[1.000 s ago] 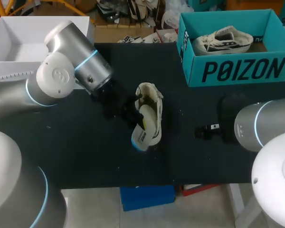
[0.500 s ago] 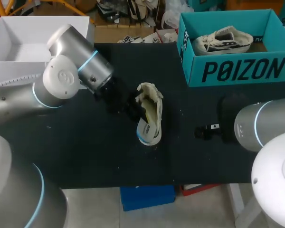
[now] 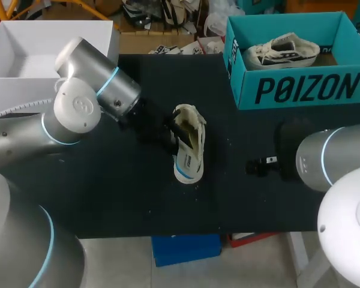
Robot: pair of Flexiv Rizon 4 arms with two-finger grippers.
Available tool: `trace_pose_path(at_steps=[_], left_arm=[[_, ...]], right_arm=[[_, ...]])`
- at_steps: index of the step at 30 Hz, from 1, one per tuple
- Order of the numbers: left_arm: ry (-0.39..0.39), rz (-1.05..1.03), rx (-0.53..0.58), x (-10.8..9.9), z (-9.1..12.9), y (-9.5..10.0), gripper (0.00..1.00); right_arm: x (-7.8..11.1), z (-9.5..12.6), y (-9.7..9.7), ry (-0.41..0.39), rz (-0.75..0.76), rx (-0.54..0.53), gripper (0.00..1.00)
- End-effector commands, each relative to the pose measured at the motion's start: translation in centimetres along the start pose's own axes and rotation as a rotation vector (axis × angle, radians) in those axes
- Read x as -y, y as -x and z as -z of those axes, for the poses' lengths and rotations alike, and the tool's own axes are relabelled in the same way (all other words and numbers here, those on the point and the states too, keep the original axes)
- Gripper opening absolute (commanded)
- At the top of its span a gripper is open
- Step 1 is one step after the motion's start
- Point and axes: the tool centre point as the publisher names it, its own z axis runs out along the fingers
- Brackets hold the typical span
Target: Take the shoe out of the shoebox, open the shoe tongue, remove and reinsert the insole, then place the shoe into the shoebox
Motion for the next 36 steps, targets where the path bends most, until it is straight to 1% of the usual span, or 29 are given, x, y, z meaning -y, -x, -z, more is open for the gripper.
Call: trace_pose_path(at_steps=[1, 2, 6, 7, 8, 9, 10, 12, 13, 18, 28, 36], left_arm=[[0.01, -0.003, -0.013, 1.9, 1.0, -0.2, 0.78], [0.007, -0.004, -0.017, 2.2, 1.2, -0.2, 0.78], [0.004, -0.01, -0.026, 3.6, 1.7, -0.5, 0.72], [0.002, -0.011, -0.029, 3.9, 1.7, -0.5, 0.69], [0.001, -0.013, -0.032, 4.1, 1.7, -0.6, 0.62], [-0.001, -0.014, -0.036, 4.2, 1.6, -0.6, 0.49], [-0.003, -0.015, -0.037, 4.4, 1.6, -0.6, 0.44], [-0.022, -0.025, -0.053, 4.7, 1.2, -0.6, 0.23], [-0.027, -0.031, -0.058, 4.7, 1.0, -0.6, 0.01], [-0.032, -0.04, -0.06, 4.8, 0.6, -0.5, 0.0], [-0.021, -0.037, -0.019, 3.4, 0.7, 0.0, 0.0], [0.03, -0.018, -0.026, 1.5, 0.5, -0.2, 0.0]], right_arm=[[0.1, -0.2, -0.1, 0.005, -0.001, 0.002, 1.0], [0.1, -0.2, -0.1, 0.005, -0.001, 0.002, 1.0], [0.1, -0.2, -0.1, 0.005, -0.001, 0.002, 1.0], [0.1, -0.2, -0.1, 0.005, -0.001, 0.002, 1.0], [0.1, -0.2, -0.1, 0.005, -0.001, 0.002, 1.0], [0.1, -0.2, -0.1, 0.005, -0.001, 0.002, 1.0], [0.1, -0.2, -0.1, 0.005, -0.001, 0.002, 1.0], [0.1, -0.2, -0.1, 0.005, -0.001, 0.002, 1.0], [0.1, -0.2, -0.1, 0.005, -0.001, 0.002, 1.0], [0.1, -0.2, -0.1, 0.005, -0.001, 0.002, 1.0], [0.1, -0.2, -0.1, 0.005, -0.001, 0.002, 1.0], [0.1, -0.2, -0.1, 0.005, -0.001, 0.002, 1.0]])
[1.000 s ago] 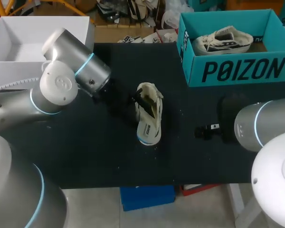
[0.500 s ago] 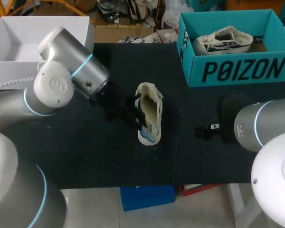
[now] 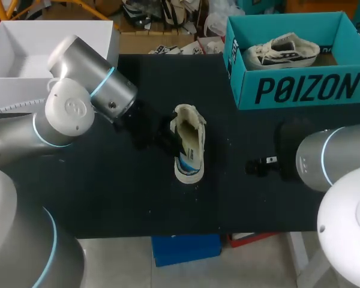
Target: Take the shoe out of the shoebox, open the shoe tongue, remove and reinsert the insole, then place the shoe into the shoebox
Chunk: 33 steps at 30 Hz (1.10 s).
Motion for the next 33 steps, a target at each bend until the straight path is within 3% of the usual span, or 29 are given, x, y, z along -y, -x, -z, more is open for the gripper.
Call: trace_pose_path(at_steps=[1, 14, 15, 16, 18, 21, 23, 24, 33], left_arm=[[0.024, -0.002, -0.014, -0.8, -0.5, 0.1, 0.0], [0.067, 0.037, -0.005, -3.0, -0.4, 0.2, 0.0], [0.064, 0.038, -0.001, -2.9, -0.4, 0.3, 0.29], [0.057, 0.039, 0.007, -2.7, -0.3, 0.3, 0.42], [0.034, 0.041, 0.027, -2.2, -0.2, 0.5, 0.47], [0.021, 0.03, 0.029, -1.3, -0.1, 0.7, 0.29], [0.012, 0.02, 0.032, -0.7, -0.1, 0.9, 0.05], [0.01, 0.016, 0.03, -0.4, -0.1, 0.9, 0.0], [-0.013, -0.012, 0.013, 0.8, -0.5, 1.3, 0.0]], right_arm=[[0.1, -0.2, -0.1, 0.005, -0.001, 0.002, 1.0], [0.1, -0.2, -0.1, 0.005, -0.001, 0.002, 1.0], [0.1, -0.2, -0.1, 0.005, -0.001, 0.002, 1.0], [0.1, -0.2, -0.1, 0.005, -0.001, 0.002, 1.0], [0.1, -0.2, -0.1, 0.005, -0.001, 0.002, 1.0], [0.1, -0.2, -0.1, 0.005, -0.001, 0.002, 1.0], [0.1, -0.2, -0.1, 0.005, -0.001, 0.002, 1.0], [0.1, -0.2, -0.1, 0.005, -0.001, 0.002, 1.0], [0.1, -0.2, -0.1, 0.005, -0.001, 0.002, 1.0]])
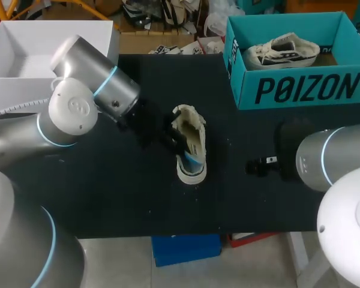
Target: Take the shoe out of the shoebox, open the shoe tongue, remove and reinsert the insole, then place the shoe into the shoebox
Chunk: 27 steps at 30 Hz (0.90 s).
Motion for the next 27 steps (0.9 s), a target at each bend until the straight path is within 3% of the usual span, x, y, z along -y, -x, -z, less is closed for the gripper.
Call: trace_pose_path(at_steps=[1, 15, 24, 27], left_arm=[[0.006, -0.004, -0.011, 0.2, -0.1, 0.0, 0.0], [0.059, 0.043, -0.019, -2.7, -0.2, -1.0, 0.0], [0.093, 0.042, -0.028, -3.1, -0.7, -0.1, 0.0], [0.106, 0.042, -0.08, -2.8, -1.5, -0.4, 0.0]], right_arm=[[0.1, -0.2, -0.1, 0.005, -0.001, 0.002, 1.0], [0.1, -0.2, -0.1, 0.005, -0.001, 0.002, 1.0], [0.1, -0.2, -0.1, 0.005, -0.001, 0.002, 1.0], [0.1, -0.2, -0.1, 0.005, -0.001, 0.002, 1.0]])
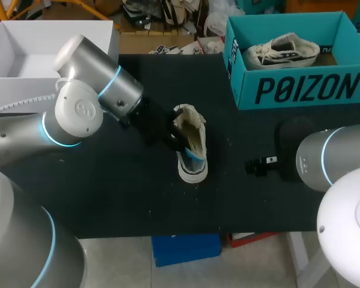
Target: Take the shoe out of the shoebox, open the shoe tongue, remove and reinsert the insole, then place the shoe into the shoebox
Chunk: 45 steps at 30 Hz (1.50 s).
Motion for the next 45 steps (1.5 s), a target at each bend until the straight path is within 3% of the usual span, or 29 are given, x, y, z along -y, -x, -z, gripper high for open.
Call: trace_pose_path(at_steps=[1, 7, 12, 13, 14, 19, 22, 24, 25, 28, 39, 45], left_arm=[[0.018, 0.008, -0.061, 0.3, -1.3, -0.1, 0.0], [0.037, 0.015, -0.146, 0.5, -2.6, -1.3, 0.02], [0.033, 0.013, -0.137, 1.1, -1.6, -1.1, 0.5], [0.033, 0.01, -0.132, 1.3, -1.1, -0.9, 0.86], [0.034, 0.004, -0.129, 1.6, -0.7, -0.7, 1.0], [0.034, -0.018, -0.11, 2.6, 1.5, -0.1, 1.0], [0.041, -0.033, -0.112, 2.9, 1.9, 0.1, 0.84], [0.047, -0.035, -0.123, 2.7, 1.7, 0.2, 0.64], [0.058, -0.037, -0.138, 2.6, 1.4, 0.2, 0.44], [0.124, -0.067, -0.217, 2.4, 0.8, 0.3, 0.0], [0.201, -0.087, -0.467, 1.5, -0.9, -0.5, 0.0], [0.185, -0.042, -0.538, 1.0, -1.6, -1.6, 0.0]], right_arm=[[0.1, -0.2, -0.1, 0.005, -0.001, 0.002, 1.0], [0.1, -0.2, -0.1, 0.005, -0.001, 0.002, 1.0], [0.1, -0.2, -0.1, 0.005, -0.001, 0.002, 1.0], [0.1, -0.2, -0.1, 0.005, -0.001, 0.002, 1.0], [0.1, -0.2, -0.1, 0.005, -0.001, 0.002, 1.0], [0.1, -0.2, -0.1, 0.005, -0.001, 0.002, 1.0], [0.1, -0.2, -0.1, 0.005, -0.001, 0.002, 1.0], [0.1, -0.2, -0.1, 0.005, -0.001, 0.002, 1.0], [0.1, -0.2, -0.1, 0.005, -0.001, 0.002, 1.0], [0.1, -0.2, -0.1, 0.005, -0.001, 0.002, 1.0], [0.1, -0.2, -0.1, 0.005, -0.001, 0.002, 1.0], [0.1, -0.2, -0.1, 0.005, -0.001, 0.002, 1.0]])
